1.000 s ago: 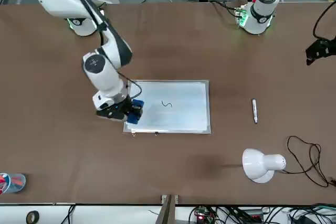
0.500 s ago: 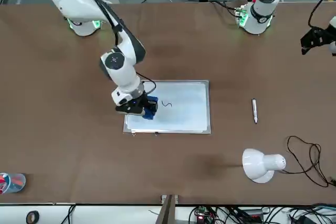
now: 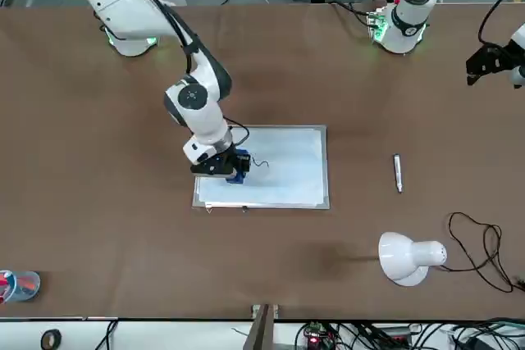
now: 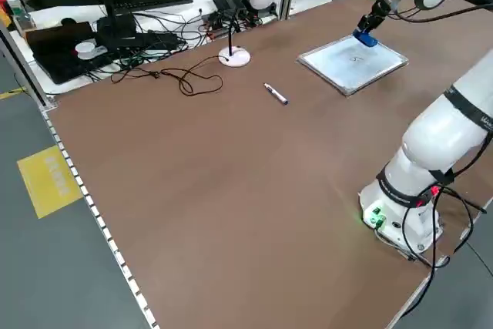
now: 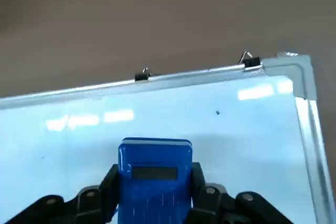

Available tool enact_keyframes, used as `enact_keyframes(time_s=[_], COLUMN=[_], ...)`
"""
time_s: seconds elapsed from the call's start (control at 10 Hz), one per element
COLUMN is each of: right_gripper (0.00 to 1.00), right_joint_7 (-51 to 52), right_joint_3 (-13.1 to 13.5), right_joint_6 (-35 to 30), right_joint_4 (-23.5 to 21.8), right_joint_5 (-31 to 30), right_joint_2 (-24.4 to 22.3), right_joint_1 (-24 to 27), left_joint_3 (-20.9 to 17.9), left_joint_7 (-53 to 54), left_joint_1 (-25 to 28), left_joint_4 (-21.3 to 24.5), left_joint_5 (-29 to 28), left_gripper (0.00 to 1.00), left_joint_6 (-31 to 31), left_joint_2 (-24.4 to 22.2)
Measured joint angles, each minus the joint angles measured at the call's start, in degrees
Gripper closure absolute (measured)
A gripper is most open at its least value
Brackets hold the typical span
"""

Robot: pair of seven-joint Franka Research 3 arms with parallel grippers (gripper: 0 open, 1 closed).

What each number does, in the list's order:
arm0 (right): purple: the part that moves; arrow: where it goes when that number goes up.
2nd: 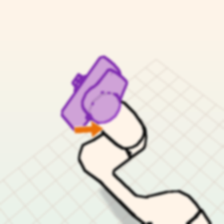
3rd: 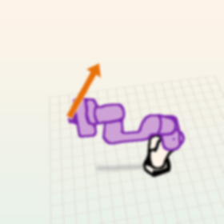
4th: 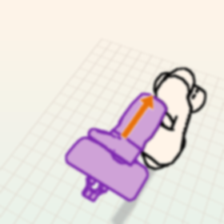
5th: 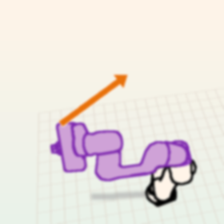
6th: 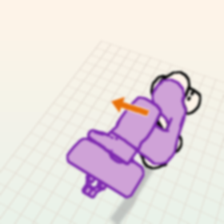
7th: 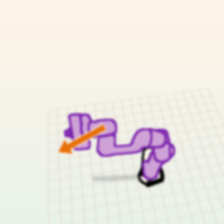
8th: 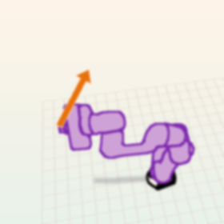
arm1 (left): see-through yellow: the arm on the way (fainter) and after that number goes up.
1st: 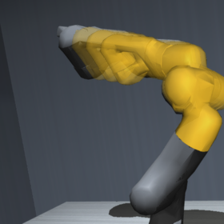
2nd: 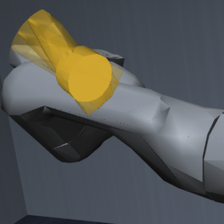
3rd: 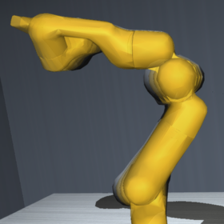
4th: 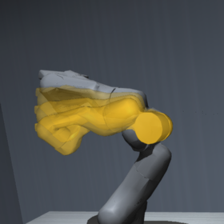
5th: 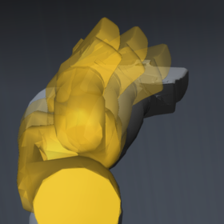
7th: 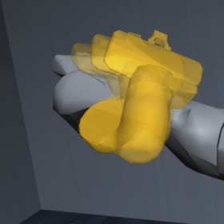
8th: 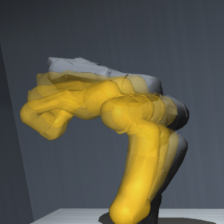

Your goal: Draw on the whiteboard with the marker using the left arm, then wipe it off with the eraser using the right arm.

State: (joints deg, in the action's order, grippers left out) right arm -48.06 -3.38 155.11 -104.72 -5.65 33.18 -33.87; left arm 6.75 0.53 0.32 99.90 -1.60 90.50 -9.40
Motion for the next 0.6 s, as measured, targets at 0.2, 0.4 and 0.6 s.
enact_keyframes(time_s=[0.2, 0.4, 0.6], right_gripper=[0.43, 0.43, 0.43], right_joint_7=[-0.21, -0.81, -1.11], right_joint_3=[1.07, 2.65, 3.57], right_joint_6=[-0.6, -0.78, -0.59], right_joint_4=[-0.06, -0.1, -0.08], right_joint_5=[-0.48, -0.93, -1.08], right_joint_2=[0.5, 1.85, 3.24], right_joint_1=[-1.82, -3.69, -4.74], left_joint_3=[-0.12, -0.23, -0.43], left_joint_7=[0.0, 0.0, 0.03], left_joint_1=[0.01, 0.04, 0.15], left_joint_4=[-1.31, -2.26, -2.52], left_joint_5=[0.0, 0.01, 0.01], left_gripper=[0.0, 0.0, 0.0], left_joint_6=[0.0, 0.0, 0.0], left_joint_2=[1.06, 2.06, 2.73])
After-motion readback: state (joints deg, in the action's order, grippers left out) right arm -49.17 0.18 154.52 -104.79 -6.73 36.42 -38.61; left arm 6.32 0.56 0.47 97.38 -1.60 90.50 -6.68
